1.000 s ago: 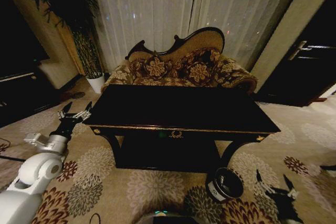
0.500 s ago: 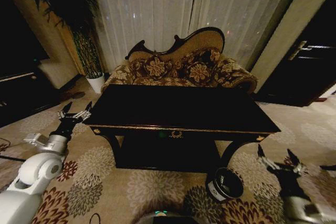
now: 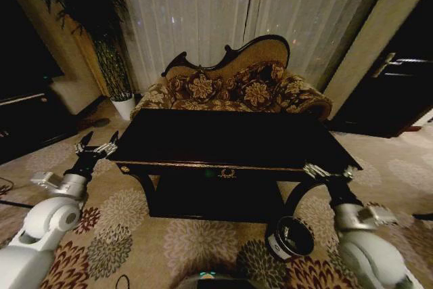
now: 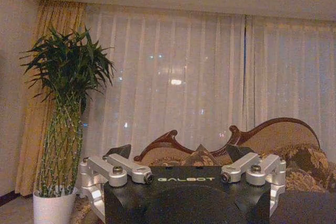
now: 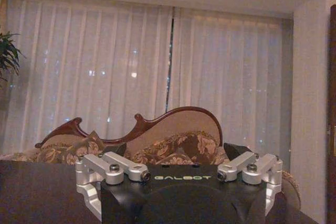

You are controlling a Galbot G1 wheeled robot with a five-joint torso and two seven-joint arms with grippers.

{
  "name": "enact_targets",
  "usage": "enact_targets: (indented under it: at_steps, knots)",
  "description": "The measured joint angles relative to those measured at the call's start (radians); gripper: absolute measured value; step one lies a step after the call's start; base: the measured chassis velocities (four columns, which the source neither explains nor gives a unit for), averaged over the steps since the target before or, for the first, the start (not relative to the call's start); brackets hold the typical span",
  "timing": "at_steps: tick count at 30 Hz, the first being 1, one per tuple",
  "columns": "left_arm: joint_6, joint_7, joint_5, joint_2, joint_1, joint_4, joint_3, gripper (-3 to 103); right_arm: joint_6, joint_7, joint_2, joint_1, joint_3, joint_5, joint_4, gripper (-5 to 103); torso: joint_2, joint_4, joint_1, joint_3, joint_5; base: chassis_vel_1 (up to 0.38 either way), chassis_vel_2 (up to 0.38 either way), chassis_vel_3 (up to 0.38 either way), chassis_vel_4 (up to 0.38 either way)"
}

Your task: Move to the front of the table and place the trash on the table into the trash bin.

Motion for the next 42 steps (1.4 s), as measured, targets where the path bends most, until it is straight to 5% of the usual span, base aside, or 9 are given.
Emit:
enact_targets:
  at_steps: [8, 42]
  knots:
    - [0.000, 0.000, 0.000, 0.000, 0.000, 0.000, 0.000, 100, 0.006, -0.023, -0.051, 0.051, 0.000, 0.050, -0.044, 100, 0.000, 0.0001, 0.000, 0.000, 0.0000, 0.000, 0.000, 0.000, 0.000]
    - [0.000, 0.000, 0.000, 0.000, 0.000, 0.000, 0.000, 100, 0.008, -0.027, -0.050, 0.049, 0.004, 0.051, -0.047, 100, 0.000, 0.0001, 0.000, 0.000, -0.0001, 0.016, -0.013, -0.016, 0.014]
